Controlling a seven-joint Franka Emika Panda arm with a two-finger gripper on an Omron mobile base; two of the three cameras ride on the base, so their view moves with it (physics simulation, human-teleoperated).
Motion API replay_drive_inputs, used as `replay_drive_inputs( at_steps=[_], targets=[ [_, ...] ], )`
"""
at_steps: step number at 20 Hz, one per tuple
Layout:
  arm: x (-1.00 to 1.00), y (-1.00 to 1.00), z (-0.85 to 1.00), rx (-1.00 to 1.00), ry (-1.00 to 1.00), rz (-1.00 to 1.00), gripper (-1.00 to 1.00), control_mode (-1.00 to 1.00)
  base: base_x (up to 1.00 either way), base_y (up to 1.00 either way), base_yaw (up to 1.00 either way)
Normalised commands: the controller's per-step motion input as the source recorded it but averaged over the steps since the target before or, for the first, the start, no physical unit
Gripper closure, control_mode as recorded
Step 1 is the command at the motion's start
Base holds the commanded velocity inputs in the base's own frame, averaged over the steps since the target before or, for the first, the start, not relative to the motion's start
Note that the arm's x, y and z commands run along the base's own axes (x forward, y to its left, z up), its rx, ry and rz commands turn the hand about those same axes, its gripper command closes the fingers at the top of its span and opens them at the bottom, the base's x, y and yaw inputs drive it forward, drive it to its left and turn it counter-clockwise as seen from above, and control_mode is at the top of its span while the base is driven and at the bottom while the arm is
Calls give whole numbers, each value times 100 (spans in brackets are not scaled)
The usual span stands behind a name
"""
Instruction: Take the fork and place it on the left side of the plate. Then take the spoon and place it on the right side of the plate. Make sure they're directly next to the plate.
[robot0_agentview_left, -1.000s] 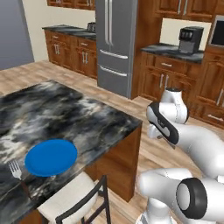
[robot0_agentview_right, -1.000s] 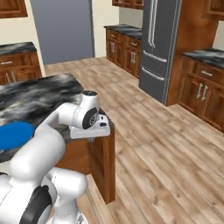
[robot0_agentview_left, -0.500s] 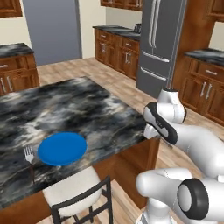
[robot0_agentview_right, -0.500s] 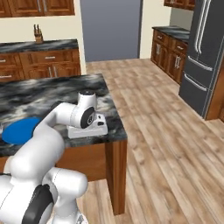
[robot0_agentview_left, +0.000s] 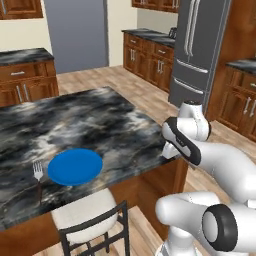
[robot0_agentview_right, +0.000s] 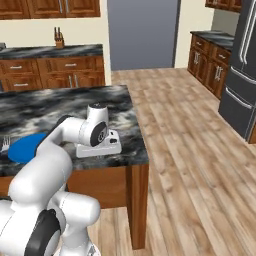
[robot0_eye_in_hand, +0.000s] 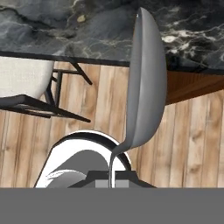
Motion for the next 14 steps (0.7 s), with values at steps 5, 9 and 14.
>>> replay_drive_inputs(
  at_steps=[5, 9, 14],
  targets=[
    [0, 0, 0, 0, 0, 0, 100, 100, 90, 0, 40],
    [0, 0, 0, 0, 0, 0, 100, 100, 84, 0, 30],
    [0, 0, 0, 0, 0, 0, 100, 100, 86, 0, 29]
  ],
)
